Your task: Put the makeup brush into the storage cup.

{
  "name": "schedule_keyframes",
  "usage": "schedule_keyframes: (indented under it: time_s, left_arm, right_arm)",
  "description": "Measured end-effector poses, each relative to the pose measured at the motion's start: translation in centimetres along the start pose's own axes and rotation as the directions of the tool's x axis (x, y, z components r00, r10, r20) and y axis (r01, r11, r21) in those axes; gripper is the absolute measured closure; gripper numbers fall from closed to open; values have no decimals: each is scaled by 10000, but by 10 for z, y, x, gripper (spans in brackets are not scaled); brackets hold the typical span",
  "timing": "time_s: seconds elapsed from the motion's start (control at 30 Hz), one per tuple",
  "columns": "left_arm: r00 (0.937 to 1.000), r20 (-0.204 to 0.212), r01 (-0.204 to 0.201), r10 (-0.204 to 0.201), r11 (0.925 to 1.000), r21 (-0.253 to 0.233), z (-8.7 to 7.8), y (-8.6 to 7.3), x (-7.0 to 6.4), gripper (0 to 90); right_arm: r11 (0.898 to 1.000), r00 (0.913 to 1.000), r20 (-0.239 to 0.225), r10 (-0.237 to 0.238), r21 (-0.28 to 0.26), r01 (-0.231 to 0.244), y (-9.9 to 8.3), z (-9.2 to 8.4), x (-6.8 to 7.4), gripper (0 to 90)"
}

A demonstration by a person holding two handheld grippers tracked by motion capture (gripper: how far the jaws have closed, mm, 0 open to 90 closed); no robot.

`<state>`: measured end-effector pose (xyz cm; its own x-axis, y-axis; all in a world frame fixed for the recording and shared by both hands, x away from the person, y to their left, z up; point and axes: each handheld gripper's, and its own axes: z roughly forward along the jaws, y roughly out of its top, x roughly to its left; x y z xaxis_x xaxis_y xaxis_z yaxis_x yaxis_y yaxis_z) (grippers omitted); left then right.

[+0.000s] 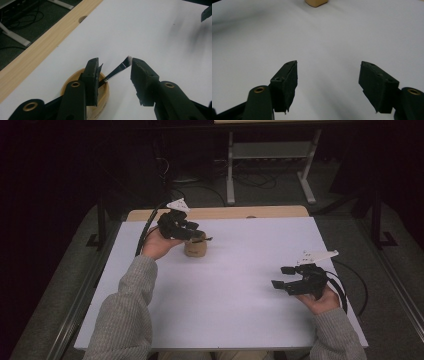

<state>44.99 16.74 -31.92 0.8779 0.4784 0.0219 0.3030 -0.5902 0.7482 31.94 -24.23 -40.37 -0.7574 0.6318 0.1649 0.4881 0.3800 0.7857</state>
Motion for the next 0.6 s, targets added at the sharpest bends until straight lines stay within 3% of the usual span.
schedule_keyframes:
  time_s: [0.03,0.6]
  left_arm:
    - [9999,8,140,-139,9998,-130,0,-1,-2,571]
    - [9999,80,142,-142,9999,-59,-11,-21,-19,478]
  right_arm:
    - [10000,10000,17,55,-2,-55,0,0,0,300]
    - [9996,9993,302,206,-183,-200,-2,-7,-1,299]
